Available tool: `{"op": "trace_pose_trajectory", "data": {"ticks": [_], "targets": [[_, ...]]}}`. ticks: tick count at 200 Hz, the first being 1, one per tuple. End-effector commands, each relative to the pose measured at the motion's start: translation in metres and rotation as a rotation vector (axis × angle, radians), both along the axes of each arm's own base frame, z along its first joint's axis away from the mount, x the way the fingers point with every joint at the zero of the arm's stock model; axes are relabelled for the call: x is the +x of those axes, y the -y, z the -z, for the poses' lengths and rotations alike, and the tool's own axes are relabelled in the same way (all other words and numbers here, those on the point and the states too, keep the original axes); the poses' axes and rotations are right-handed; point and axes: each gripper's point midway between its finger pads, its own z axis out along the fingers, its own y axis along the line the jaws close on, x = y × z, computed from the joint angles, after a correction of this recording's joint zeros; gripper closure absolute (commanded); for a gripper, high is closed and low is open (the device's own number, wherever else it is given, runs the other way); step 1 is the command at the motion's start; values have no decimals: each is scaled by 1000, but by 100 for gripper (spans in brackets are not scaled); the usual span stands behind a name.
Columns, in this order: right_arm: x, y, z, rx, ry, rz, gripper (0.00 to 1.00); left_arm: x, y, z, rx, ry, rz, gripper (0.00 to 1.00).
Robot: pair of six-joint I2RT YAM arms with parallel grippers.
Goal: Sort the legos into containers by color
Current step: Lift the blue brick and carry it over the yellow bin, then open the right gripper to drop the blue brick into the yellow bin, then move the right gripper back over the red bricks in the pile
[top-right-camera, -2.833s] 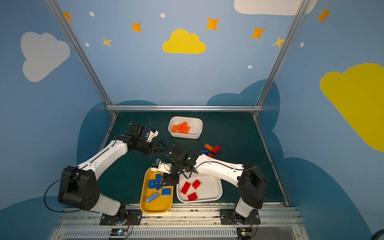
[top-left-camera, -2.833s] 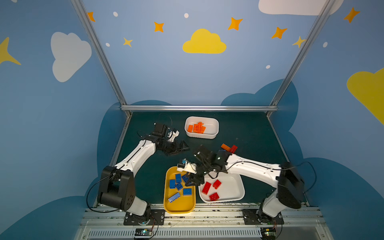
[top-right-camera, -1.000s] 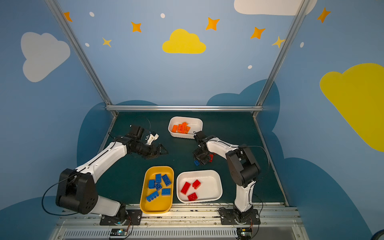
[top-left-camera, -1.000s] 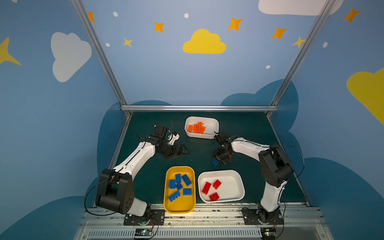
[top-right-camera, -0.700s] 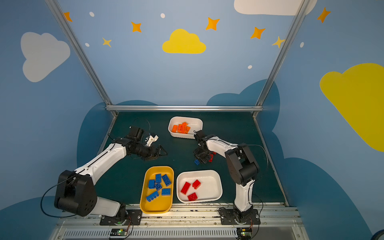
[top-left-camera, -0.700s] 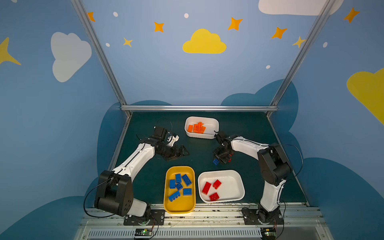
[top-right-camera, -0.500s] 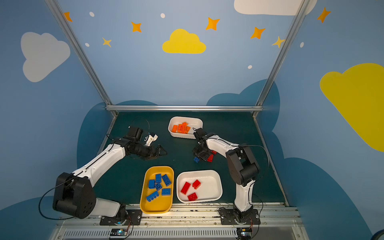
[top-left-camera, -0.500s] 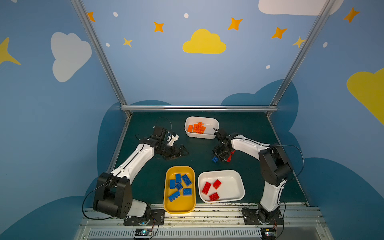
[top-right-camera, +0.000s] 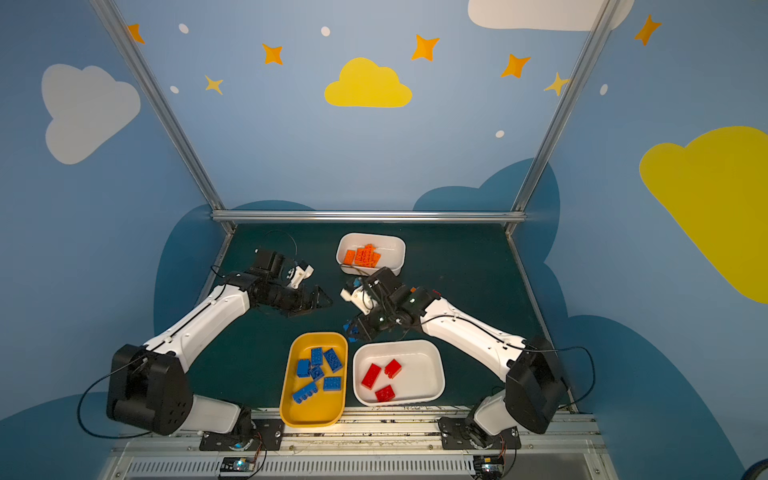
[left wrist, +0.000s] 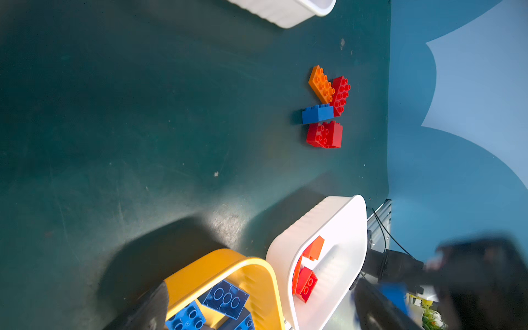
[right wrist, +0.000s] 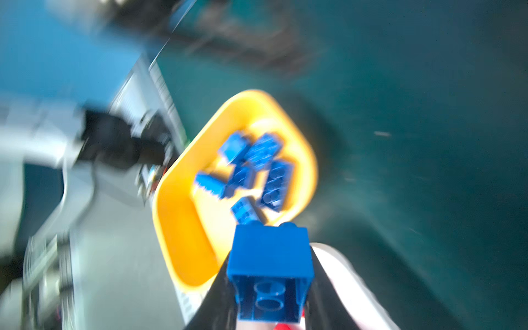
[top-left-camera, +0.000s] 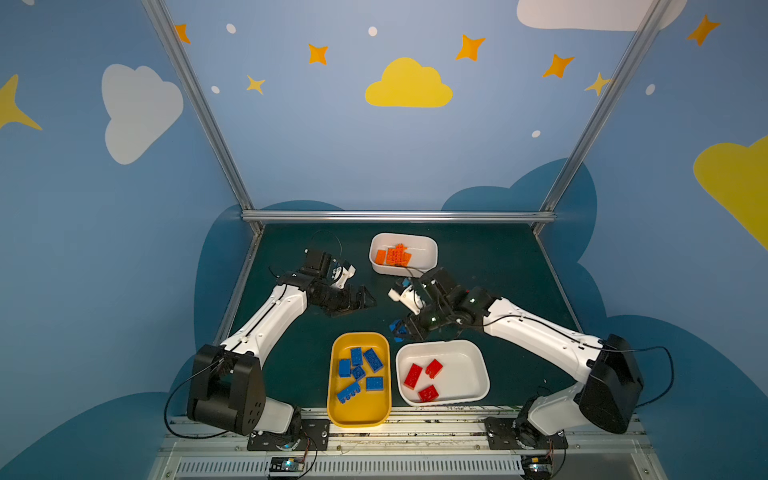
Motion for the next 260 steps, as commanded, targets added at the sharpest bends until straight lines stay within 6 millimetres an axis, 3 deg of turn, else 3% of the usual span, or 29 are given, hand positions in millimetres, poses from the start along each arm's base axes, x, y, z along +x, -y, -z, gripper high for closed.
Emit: {"op": "trace_pose_trajectory", "data": {"ticks": [1,25,61,92,113,134,164,194,228,260], "targets": [[-51,-17,3,120,141,-356,81,6,0,0,3,0,0,0],[-87,-33,19,126,202,-554,81,8,0,-2,2,5,-3,0],[-114,-55,51,21,256,-699,81,10,0,-3,3,6,2,0],[-115,-62,89,-119,274,-748,80,10,1,-3,-2,8,5,0],[-112,-66,93,-123,280,-734,66,8,1,-2,1,5,7,0],[-108,-63,85,-168,246,-685,53,7,2,-1,-6,1,13,0],[-90,-38,60,-190,229,-567,42,5,2,-3,-8,4,22,0],[-56,11,28,-192,183,-395,43,2,2,-5,-11,1,24,0],[1,79,21,-267,258,-241,42,0,2,-5,-21,-2,22,0],[63,126,25,-332,329,-143,44,-3,2,-3,-26,-4,16,0]]}}
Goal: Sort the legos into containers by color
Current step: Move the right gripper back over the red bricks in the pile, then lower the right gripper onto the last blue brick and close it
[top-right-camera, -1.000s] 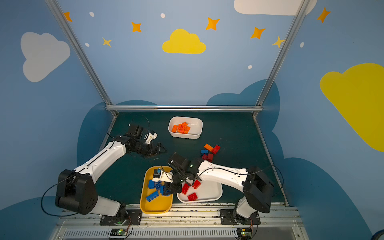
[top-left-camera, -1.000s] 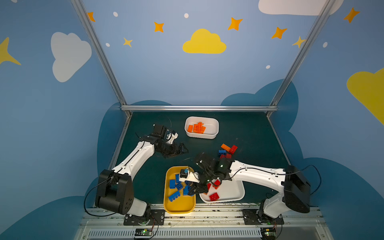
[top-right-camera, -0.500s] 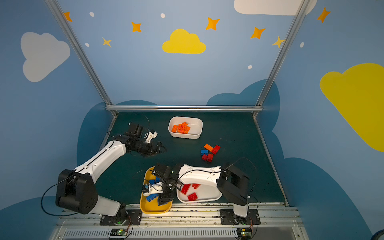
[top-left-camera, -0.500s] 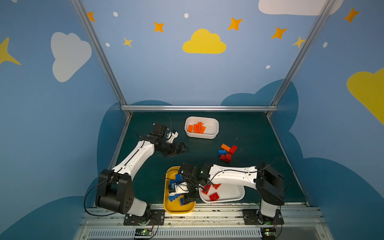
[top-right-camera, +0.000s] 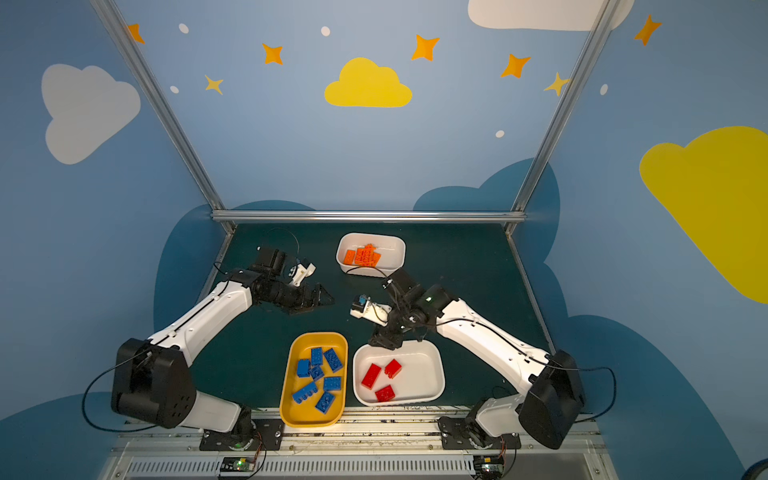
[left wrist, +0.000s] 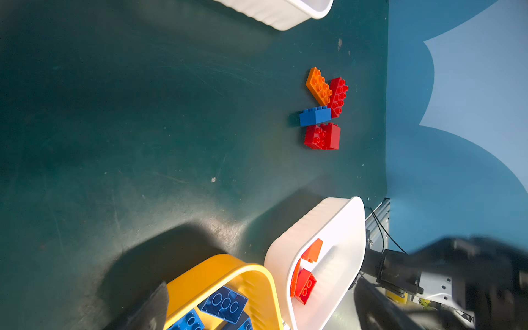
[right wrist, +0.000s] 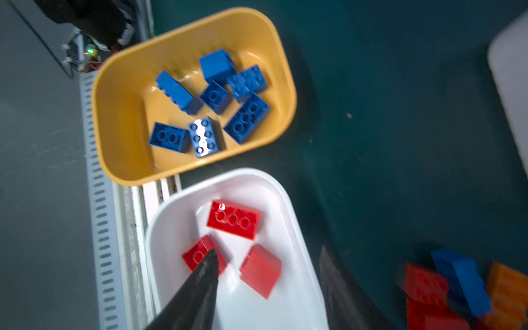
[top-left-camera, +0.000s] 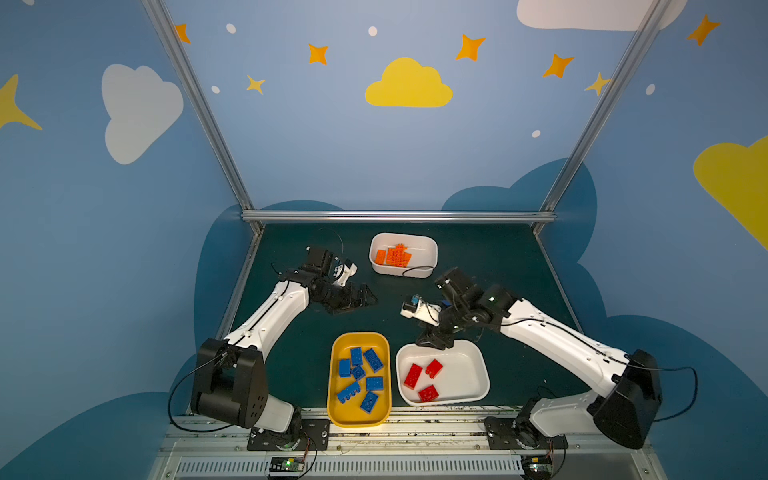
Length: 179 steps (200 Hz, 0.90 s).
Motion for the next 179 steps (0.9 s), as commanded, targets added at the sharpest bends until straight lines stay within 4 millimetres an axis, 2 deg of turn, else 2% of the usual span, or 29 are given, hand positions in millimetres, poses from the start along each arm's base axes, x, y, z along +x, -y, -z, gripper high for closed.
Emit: {"op": "trace_pose_trajectory", "data": {"ticks": [1,28,76,99,137,179], "targets": [[25,39,21,-118,22,20,44,-7,0,-4,-19,-1,1,0],[71,56,25,-156,131,72,43,-7,2,-7,-41,8,-10,0],[118,71,56,-272,142,102,45,-9,6,-13,-48,8,14,0],[132,77,75,-322,139,87,48,-10,7,-17,-54,17,23,0],[146,74,101,-356,92,72,52,-9,8,-18,-64,18,23,0],[158,62,109,-340,70,67,53,-14,6,-18,-64,25,15,0]]}}
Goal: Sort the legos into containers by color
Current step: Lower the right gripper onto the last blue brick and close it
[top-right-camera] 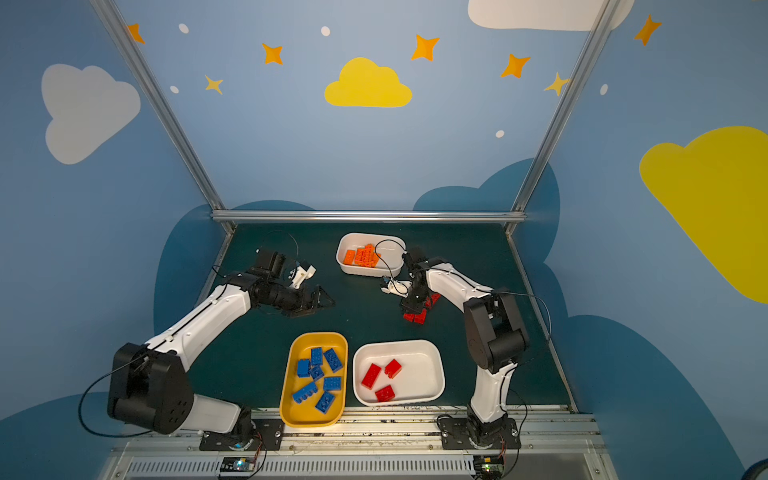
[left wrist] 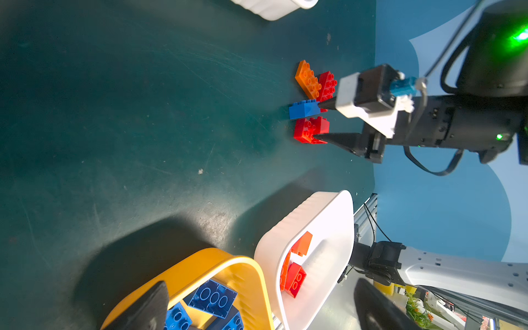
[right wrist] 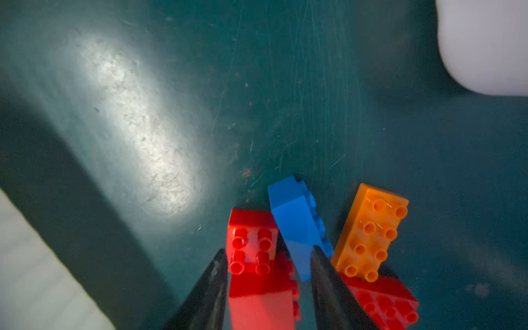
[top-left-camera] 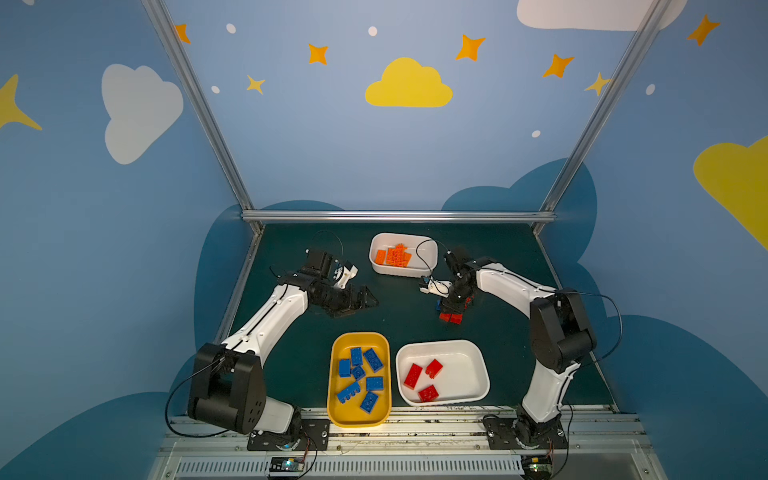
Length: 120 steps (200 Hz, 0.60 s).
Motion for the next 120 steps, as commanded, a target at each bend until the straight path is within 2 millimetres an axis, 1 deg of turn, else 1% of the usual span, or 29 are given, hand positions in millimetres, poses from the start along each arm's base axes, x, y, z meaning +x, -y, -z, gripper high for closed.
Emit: {"op": "trace_pose_trajectory", "data": {"ticks": [1,20,40,65,80,120], "targets": [[10,-7,-5,21,10,-9,53,-5,1,-12,-19,33,7,0],[17,-8,1,10,2,-4,54,-7,0,-10,-17,31,6,0],[19,-9,5,11,-19,-4,56,-9,0,-9,-17,25,5,0],[15,-2,15,-21,-54,-15,56,-11,0,-9,-15,25,8,0],[15,2,17,-29,-66,-15,57,-11,0,-10,-16,27,8,0],[20,8,23,-36,-74,-7,61,-12,-1,-9,-14,23,10,0]]}}
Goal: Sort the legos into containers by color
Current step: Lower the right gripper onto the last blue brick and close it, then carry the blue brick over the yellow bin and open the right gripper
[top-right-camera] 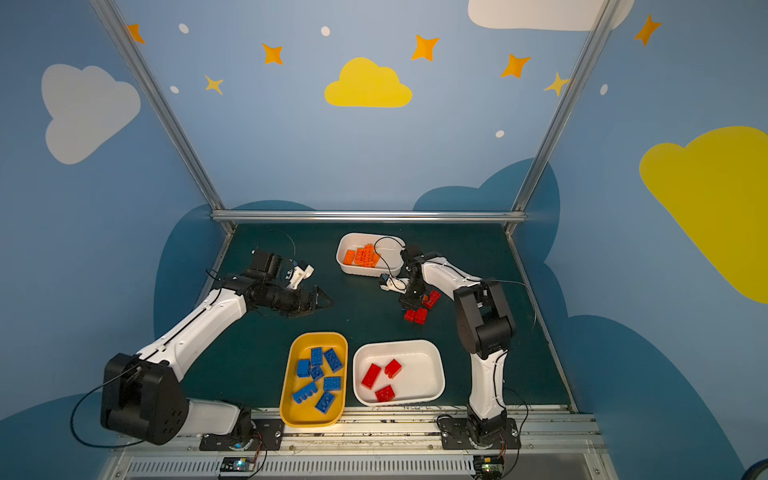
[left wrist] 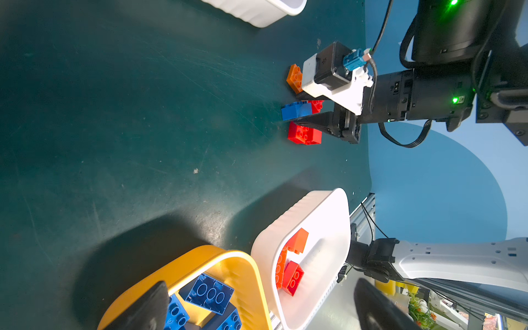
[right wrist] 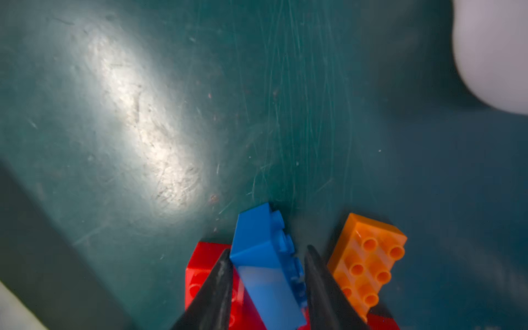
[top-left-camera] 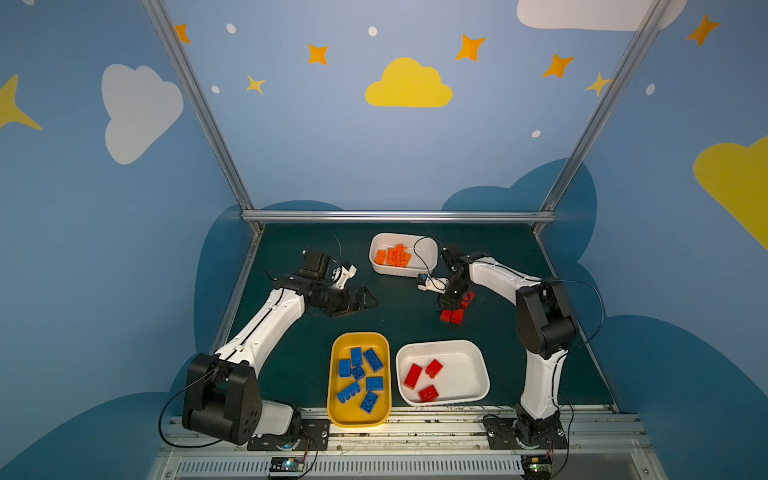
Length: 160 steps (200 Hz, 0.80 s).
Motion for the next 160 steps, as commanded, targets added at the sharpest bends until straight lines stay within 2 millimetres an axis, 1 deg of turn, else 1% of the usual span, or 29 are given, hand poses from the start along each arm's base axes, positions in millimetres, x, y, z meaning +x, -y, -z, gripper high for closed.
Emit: {"op": "trace_pose_trajectory", "data": {"ticks": [1,49,65,74,85,97,111,122,144,160], "targets": [[1,4,4,-8,-31,-4,61,-7,1,-1,-7,-3,11,0],[3,5,15,-9,-69,0,65,-10,-2,-2,2,-2,13,0],[5,2,13,-1,-61,1,71,-11,-3,0,5,-5,12,0],[7,-1,7,15,-56,5,74,-12,-3,0,4,-6,11,0],[8,-5,-2,35,-42,10,79,-12,-3,0,4,-5,10,0],[9,-11,-13,56,-24,24,81,-11,-3,0,4,-3,9,0],[7,-21,-32,115,-15,39,82,-10,-4,0,8,-2,6,0],[0,-31,-49,161,-7,51,83,-8,-4,1,10,-2,3,0],[-26,-53,-77,246,26,11,83,-5,-6,0,12,1,-1,0],[-54,-70,-98,304,31,-28,83,-3,-6,1,16,-3,0,0]]}}
